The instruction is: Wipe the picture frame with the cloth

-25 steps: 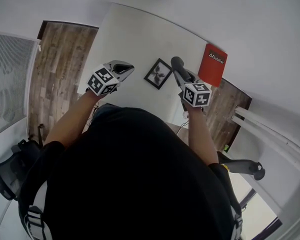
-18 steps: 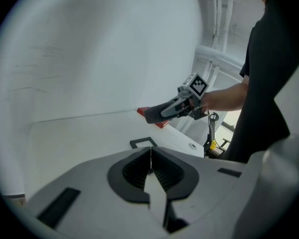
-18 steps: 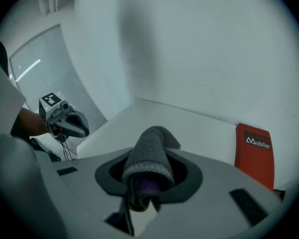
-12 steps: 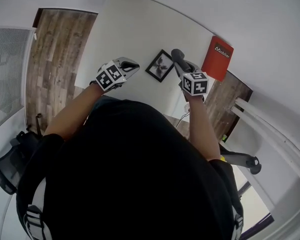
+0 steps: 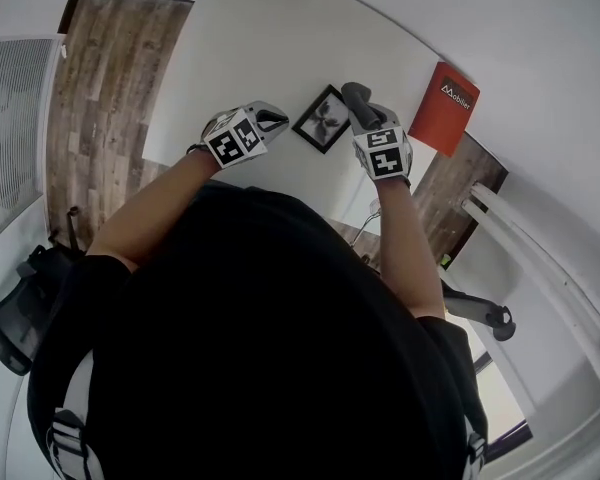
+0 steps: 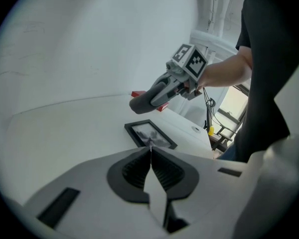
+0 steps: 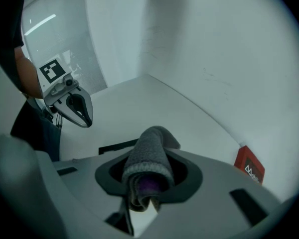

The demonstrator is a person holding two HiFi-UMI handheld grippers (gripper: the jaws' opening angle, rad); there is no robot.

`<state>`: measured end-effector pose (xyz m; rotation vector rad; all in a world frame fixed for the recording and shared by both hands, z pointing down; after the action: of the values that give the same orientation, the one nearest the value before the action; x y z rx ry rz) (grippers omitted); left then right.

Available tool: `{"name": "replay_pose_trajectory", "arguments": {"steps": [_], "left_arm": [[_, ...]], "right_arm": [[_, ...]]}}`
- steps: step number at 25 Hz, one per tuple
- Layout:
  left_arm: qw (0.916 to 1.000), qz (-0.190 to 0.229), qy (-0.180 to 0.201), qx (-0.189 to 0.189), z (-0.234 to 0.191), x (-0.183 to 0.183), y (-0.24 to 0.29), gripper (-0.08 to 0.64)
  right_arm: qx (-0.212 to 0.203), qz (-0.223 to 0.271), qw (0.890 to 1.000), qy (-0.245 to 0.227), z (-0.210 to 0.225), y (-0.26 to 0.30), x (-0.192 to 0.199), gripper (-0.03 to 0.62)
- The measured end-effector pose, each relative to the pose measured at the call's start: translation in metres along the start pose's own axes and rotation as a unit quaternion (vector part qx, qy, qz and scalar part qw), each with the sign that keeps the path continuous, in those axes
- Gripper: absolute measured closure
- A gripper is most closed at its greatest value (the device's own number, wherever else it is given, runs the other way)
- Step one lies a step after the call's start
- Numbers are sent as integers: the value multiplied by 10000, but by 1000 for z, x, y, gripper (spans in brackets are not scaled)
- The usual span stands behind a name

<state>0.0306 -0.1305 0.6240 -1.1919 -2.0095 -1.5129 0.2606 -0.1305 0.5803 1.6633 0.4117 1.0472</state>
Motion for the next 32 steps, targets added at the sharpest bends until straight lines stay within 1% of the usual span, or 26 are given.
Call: {"name": "replay_pose_trajectory", "arguments": {"steps": [4, 7, 13, 15, 19, 21, 32], "left_arm": [[9999, -121, 78, -24, -1, 5, 11, 540], [9997, -194, 132, 9, 0, 9, 18, 499], [9985, -399, 356, 77, 4, 18, 36, 486], [9980, -449, 442, 51, 5, 19, 42, 486], [9947, -684, 769, 35, 9, 24, 54, 479], [9931, -782, 868, 52, 11, 27, 58, 471], [9898, -1043, 971, 69, 14, 32, 71, 463]], "right_arm": [[-35, -214, 9991, -367, -2, 10, -4, 485], [-63, -329, 9982, -492, -5, 16, -4, 485], [-120, -546, 9955, -764, -12, 30, -1, 485], [-149, -584, 9949, -814, -13, 33, 0, 485], [-226, -680, 9935, -884, -18, 40, 2, 486], [-260, -720, 9928, -924, -21, 43, 2, 485], [-402, -787, 9910, -1005, -37, 51, 5, 486]]}}
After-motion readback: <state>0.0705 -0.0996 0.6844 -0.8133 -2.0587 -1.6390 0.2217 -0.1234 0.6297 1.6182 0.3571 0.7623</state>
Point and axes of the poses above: the fingertips, and each gripper's own axes: y forward along the fingers, z to its right, x out of its underside, the point moved 9 cm from there along -y, backward along the fingers, and after that the axes turned 5 degrees about -y, right-handed, at the moved point
